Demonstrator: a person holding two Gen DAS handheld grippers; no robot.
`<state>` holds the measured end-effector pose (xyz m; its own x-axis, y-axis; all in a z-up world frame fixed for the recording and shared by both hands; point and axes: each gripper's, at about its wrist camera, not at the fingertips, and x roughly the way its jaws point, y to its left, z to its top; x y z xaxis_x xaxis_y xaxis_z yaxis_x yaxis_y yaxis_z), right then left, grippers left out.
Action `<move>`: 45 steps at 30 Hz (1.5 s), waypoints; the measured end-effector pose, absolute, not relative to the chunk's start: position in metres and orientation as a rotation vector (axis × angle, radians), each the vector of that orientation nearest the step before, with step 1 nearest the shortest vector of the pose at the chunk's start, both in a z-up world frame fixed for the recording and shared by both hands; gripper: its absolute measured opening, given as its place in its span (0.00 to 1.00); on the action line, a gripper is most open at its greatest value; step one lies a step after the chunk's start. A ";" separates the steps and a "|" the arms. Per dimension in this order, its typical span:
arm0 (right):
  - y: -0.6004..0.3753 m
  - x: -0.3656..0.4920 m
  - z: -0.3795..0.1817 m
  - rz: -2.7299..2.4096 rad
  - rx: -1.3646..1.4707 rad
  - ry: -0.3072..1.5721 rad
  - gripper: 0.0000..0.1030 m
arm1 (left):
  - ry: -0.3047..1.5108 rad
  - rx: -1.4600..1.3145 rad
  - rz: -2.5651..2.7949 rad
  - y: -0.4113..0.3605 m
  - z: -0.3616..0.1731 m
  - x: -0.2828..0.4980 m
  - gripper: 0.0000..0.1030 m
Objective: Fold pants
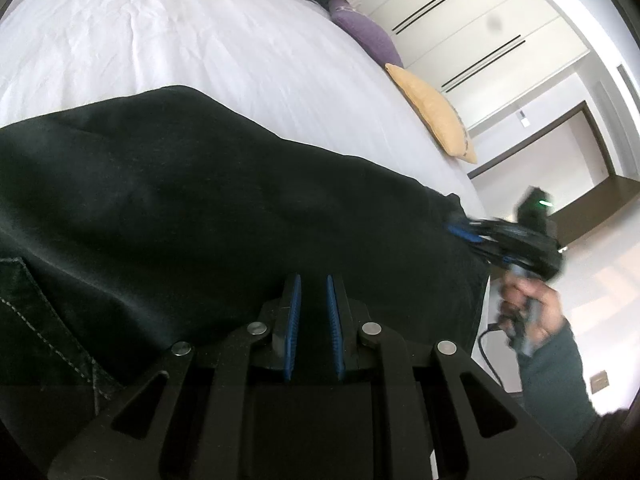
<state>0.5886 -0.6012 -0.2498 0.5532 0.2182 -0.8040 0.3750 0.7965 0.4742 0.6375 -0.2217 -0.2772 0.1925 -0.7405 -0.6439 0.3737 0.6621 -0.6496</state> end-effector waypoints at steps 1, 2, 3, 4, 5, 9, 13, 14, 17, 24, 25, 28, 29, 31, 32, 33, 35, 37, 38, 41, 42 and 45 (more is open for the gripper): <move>-0.619 0.594 -0.260 -0.146 0.690 0.990 0.02 | 1.129 -0.387 -0.810 -0.224 -0.277 0.638 0.13; -0.637 0.594 -0.266 -0.207 0.711 0.959 0.00 | 1.133 -0.388 -0.813 -0.224 -0.278 0.639 0.13; -0.661 0.592 -0.271 -0.295 0.752 0.912 0.00 | 1.135 -0.392 -0.816 -0.225 -0.279 0.640 0.13; -0.683 0.586 -0.271 -0.372 0.810 0.850 0.00 | 1.137 -0.397 -0.818 -0.225 -0.279 0.640 0.13; -0.694 0.582 -0.264 -0.434 0.824 0.808 0.00 | 1.139 -0.399 -0.817 -0.224 -0.279 0.641 0.13; -0.673 0.575 -0.210 -0.421 0.694 0.743 0.21 | 1.141 -0.375 -0.808 -0.226 -0.269 0.643 0.13; -0.598 0.560 -0.202 -0.147 0.601 0.833 0.37 | 1.098 -0.304 -0.954 -0.255 -0.240 0.642 0.13; -0.587 0.557 -0.213 -0.105 0.612 0.872 0.37 | 1.114 -0.261 -0.990 -0.266 -0.240 0.644 0.13; -0.580 0.554 -0.254 -0.138 0.632 0.966 0.29 | 1.228 -0.114 -0.966 -0.286 -0.269 0.675 0.13; -0.608 0.522 -0.265 -0.199 0.744 0.917 0.00 | 1.160 -0.212 -0.749 -0.225 -0.263 0.760 0.04; -0.609 0.520 -0.264 -0.217 0.752 0.908 0.00 | 1.136 -0.235 -0.668 -0.210 -0.255 0.767 0.04; -0.598 0.512 -0.249 -0.201 0.770 0.885 0.32 | 1.071 -0.302 -0.688 -0.189 -0.230 0.758 0.04; -0.592 0.503 -0.244 -0.175 0.776 0.863 0.49 | 1.078 -0.287 -0.734 -0.193 -0.226 0.750 0.04; -0.574 0.499 -0.235 -0.097 0.772 0.830 0.51 | 1.122 -0.235 -0.866 -0.216 -0.226 0.727 0.04; -0.568 0.497 -0.237 -0.056 0.764 0.836 0.52 | 1.154 -0.195 -0.935 -0.233 -0.232 0.715 0.04; -0.560 0.500 -0.244 -0.035 0.742 0.867 0.52 | 1.181 -0.152 -0.954 -0.246 -0.241 0.710 0.04; -0.557 0.500 -0.255 -0.055 0.725 0.883 0.44 | 1.234 -0.046 -0.898 -0.264 -0.270 0.713 0.04; -0.567 0.496 -0.257 -0.087 0.737 0.884 0.26 | 1.237 -0.197 -0.909 -0.253 -0.282 0.736 0.04; -0.574 0.494 -0.255 -0.127 0.738 0.893 0.24 | 1.217 -0.232 -0.859 -0.246 -0.279 0.744 0.04; -0.597 0.477 -0.240 -0.264 0.740 0.871 0.32 | 1.129 -0.184 -0.653 -0.225 -0.254 0.756 0.04; -0.599 0.472 -0.232 -0.253 0.746 0.855 0.37 | 1.108 -0.179 -0.663 -0.220 -0.243 0.750 0.04; -0.578 0.470 -0.213 -0.072 0.758 0.803 0.42 | 1.099 -0.168 -0.785 -0.224 -0.222 0.715 0.04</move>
<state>0.4704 -0.5784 -0.2130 0.7065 0.2162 -0.6739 0.3332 0.7385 0.5862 0.7154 -0.2240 -0.2220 0.2204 -0.6428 -0.7336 0.4852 0.7247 -0.4892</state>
